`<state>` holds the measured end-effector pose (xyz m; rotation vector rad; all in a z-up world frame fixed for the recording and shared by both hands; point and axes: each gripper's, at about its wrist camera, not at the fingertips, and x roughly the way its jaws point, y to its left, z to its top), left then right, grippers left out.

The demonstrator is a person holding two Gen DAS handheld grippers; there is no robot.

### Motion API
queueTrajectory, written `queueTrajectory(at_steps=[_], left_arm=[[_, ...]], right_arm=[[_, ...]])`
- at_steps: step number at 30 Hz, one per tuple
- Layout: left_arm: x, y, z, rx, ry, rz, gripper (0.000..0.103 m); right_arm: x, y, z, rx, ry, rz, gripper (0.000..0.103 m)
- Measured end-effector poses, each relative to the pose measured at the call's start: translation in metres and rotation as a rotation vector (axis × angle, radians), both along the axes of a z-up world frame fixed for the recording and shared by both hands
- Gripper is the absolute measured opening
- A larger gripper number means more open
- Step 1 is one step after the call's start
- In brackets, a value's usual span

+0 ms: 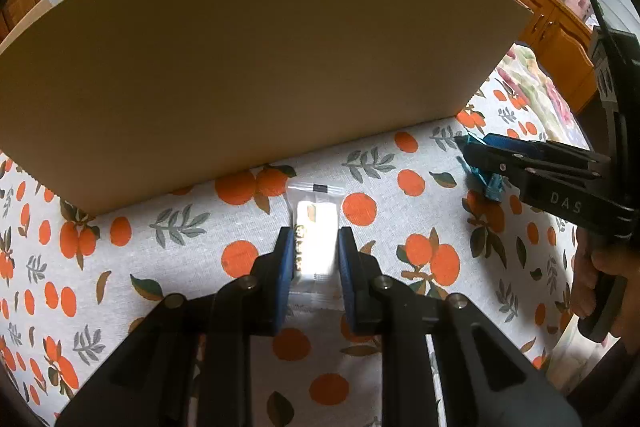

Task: Organize snacks
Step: 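Grasp the clear-wrapped bar with left tool while right tool grasps the blue candy, then carry the clear bar and blue candy over the box with both tools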

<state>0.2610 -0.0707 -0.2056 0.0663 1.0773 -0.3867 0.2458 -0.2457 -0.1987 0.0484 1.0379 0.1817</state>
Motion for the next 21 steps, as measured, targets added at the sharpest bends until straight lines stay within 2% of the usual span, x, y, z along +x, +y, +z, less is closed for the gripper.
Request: queueTrajectory(at_steps=[6, 8, 10, 17, 21], left_arm=[[-0.001, 0.000, 0.003, -0.003, -0.004, 0.007, 0.019], [-0.002, 0.000, 0.007, -0.004, -0.015, 0.003, 0.019], [-0.003, 0.000, 0.011, -0.012, -0.020, 0.000, 0.019], [-0.011, -0.002, 0.030, -0.023, -0.047, -0.017, 0.019], [-0.016, -0.005, 0.044, -0.037, -0.071, -0.027, 0.019]], right_arm=[[-0.006, 0.005, -0.001, -0.063, 0.031, 0.040, 0.030], [-0.009, 0.007, -0.001, -0.103, 0.036, 0.047, 0.024], [-0.013, 0.007, -0.002, -0.118, 0.037, 0.056, 0.022], [-0.019, 0.000, 0.000, -0.072, 0.054, 0.053, 0.019], [-0.023, 0.000, 0.009, -0.065, 0.034, 0.058, 0.019]])
